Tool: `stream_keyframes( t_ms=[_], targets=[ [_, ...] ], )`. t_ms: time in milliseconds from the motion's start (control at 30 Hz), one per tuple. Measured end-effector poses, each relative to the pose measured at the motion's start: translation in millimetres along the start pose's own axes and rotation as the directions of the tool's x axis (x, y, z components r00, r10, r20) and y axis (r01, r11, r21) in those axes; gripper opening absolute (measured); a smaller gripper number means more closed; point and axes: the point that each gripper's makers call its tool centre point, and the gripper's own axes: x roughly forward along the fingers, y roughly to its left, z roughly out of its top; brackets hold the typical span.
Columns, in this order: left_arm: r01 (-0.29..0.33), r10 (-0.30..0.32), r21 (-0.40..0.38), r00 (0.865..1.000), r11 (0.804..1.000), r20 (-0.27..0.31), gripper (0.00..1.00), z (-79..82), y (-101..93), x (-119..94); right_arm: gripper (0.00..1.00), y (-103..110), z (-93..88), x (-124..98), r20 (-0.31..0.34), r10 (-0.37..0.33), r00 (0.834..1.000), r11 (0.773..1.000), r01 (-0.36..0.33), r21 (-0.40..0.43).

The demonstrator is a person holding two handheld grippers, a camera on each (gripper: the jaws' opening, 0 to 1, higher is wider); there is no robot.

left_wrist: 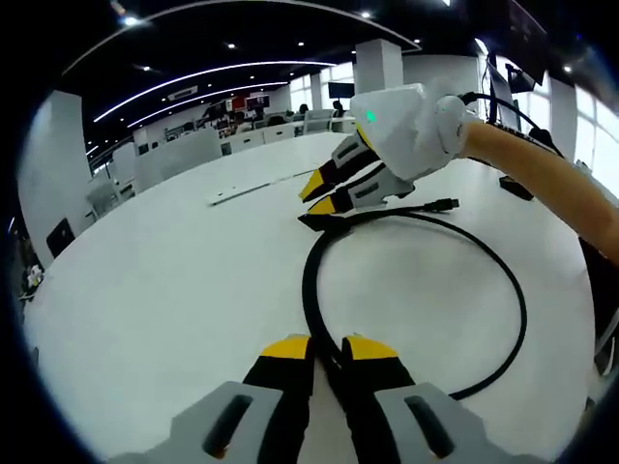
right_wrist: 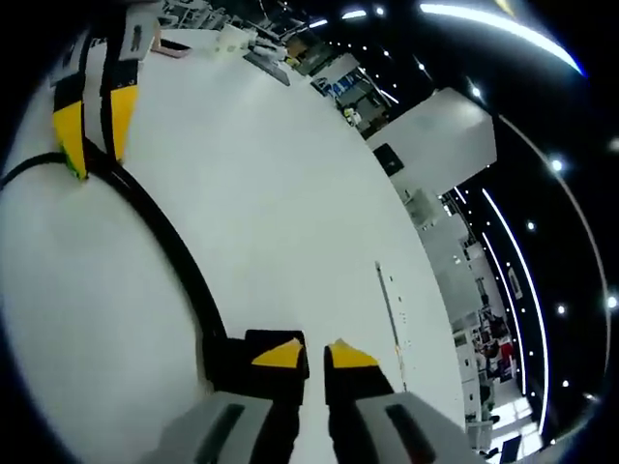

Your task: Find the charging cable on the desk, coil it up and secure with Velcro.

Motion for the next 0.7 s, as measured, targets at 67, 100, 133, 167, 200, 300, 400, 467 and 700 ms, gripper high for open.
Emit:
stream_keyframes(
  t_ms=[67,100,133,167,200,300,400,467,700],
  targets=[
    [-0.001,0.001,0.001,1.0,1.0,0.0,0.13,0.1,0.1,0.1,0.1,1.7,0.5,-1.0,-0.006,-0.004,1.0,1.0,0.003,-0.011],
    [-0.001,0.001,0.002,1.0,1.0,0.0,0.13,0.1,0.1,0.1,0.1,1.5,0.4,-0.9,-0.009,-0.005,1.0,1.0,0.005,-0.014],
    [-0.001,0.001,0.002,1.0,1.0,0.0,0.13,0.1,0.1,0.2,0.1,1.1,0.1,-0.4,-0.011,-0.006,1.0,1.0,0.006,-0.02],
    [-0.002,0.002,0.002,1.0,1.0,0.0,0.13,0.2,0.1,0.2,0.1,0.7,-0.1,-0.4,-0.013,-0.008,1.0,1.0,0.008,-0.018],
    [-0.002,0.002,0.002,1.0,1.0,0.0,0.13,0.2,0.1,0.2,0.1,0.7,-0.3,-0.4,-0.013,-0.008,1.0,1.0,0.008,-0.012],
    [-0.003,0.003,0.004,1.0,1.0,0.001,0.13,0.4,0.5,0.4,0.1,0.2,-0.5,-0.7,-0.011,-0.011,1.0,1.0,0.012,0.003],
    [-0.004,0.004,0.011,1.0,1.0,0.002,0.13,0.6,0.5,0.4,0.1,2.0,0.4,-4.3,-0.003,-0.002,1.0,1.0,0.002,0.014],
    [-0.005,0.005,0.012,1.0,1.0,0.002,0.13,0.7,0.5,0.4,0.1,3.9,2.0,-5.9,0.004,0.006,1.0,1.0,-0.006,0.017],
    [-0.007,0.007,0.012,1.0,1.0,0.003,0.13,0.6,0.6,0.1,0.08,7.8,4.0,-6.6,-0.013,0.008,1.0,1.0,-0.008,-0.028]
  ],
)
